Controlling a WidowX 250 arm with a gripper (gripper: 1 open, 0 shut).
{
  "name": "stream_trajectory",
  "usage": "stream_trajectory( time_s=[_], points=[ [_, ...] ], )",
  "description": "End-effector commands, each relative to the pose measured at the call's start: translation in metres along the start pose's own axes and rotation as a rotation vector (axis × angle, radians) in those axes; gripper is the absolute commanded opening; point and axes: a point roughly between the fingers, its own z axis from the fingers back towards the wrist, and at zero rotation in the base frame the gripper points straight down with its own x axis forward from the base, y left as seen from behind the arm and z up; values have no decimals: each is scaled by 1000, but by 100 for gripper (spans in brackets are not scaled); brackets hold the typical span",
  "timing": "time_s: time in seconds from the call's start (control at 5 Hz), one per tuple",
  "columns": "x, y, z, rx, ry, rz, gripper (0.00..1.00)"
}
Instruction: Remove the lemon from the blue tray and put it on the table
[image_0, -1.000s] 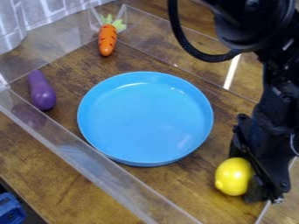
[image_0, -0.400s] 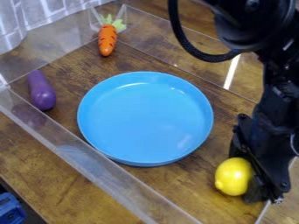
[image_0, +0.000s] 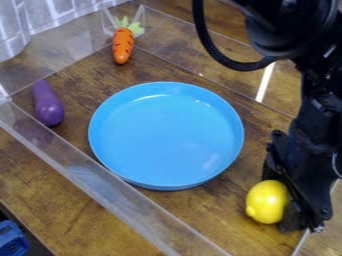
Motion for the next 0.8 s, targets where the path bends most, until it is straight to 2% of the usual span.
stream_trajectory(
  time_s=[0.0, 0.2, 0.4, 0.6],
  points=[
    [-3, 3, -2, 0, 11, 15, 0],
    [-3, 3, -2, 0, 13, 17, 0],
    [-4, 6, 5, 1, -1, 37, 100],
    [-5, 8, 11, 3, -13, 57, 100]
  ],
)
